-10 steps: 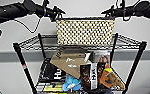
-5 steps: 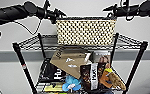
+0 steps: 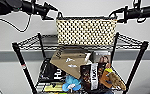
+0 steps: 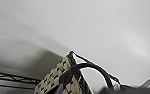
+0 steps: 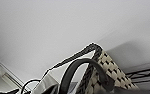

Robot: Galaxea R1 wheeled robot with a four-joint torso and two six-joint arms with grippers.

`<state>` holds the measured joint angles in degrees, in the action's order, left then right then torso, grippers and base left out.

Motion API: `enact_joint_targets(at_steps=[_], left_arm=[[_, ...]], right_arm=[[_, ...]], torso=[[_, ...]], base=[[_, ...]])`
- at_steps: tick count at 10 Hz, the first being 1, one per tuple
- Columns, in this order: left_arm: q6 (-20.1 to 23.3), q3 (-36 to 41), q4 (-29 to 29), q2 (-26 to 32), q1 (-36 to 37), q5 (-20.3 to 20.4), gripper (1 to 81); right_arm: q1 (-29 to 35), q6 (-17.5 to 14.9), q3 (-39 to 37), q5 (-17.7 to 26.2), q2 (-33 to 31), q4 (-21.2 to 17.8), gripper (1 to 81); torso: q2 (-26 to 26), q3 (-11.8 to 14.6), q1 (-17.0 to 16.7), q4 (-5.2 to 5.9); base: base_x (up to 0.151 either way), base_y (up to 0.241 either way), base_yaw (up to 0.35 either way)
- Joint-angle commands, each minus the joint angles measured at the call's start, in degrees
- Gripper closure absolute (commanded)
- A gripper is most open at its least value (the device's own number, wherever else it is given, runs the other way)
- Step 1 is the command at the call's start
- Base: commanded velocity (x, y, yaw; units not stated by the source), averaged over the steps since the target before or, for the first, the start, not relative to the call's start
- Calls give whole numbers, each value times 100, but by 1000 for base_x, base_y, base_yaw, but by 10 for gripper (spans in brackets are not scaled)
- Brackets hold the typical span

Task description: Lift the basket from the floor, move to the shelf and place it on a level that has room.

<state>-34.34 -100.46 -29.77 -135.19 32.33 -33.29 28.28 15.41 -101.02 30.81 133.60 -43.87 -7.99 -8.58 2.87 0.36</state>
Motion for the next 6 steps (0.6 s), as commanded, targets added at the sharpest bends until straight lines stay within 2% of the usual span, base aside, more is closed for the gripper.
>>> enact_joint_targets(at_steps=[1,5,6], left_arm=[[-11,413,24,395,1095,33,10],[15,913,137,1160,1104,-80,10],[15,1045,287,1379,1087,-273,10]], right_arm=[[1069,-21,286,101,-348,-148,10],[1130,-20,751,171,-1041,-139,10],[1122,-12,830,206,-1261,-78,10]], torso=[[0,0,0,0],[0,-2,0,0],[0,-2,0,0]], base=[[0,0,0],[0,0,0],[0,0,0]])
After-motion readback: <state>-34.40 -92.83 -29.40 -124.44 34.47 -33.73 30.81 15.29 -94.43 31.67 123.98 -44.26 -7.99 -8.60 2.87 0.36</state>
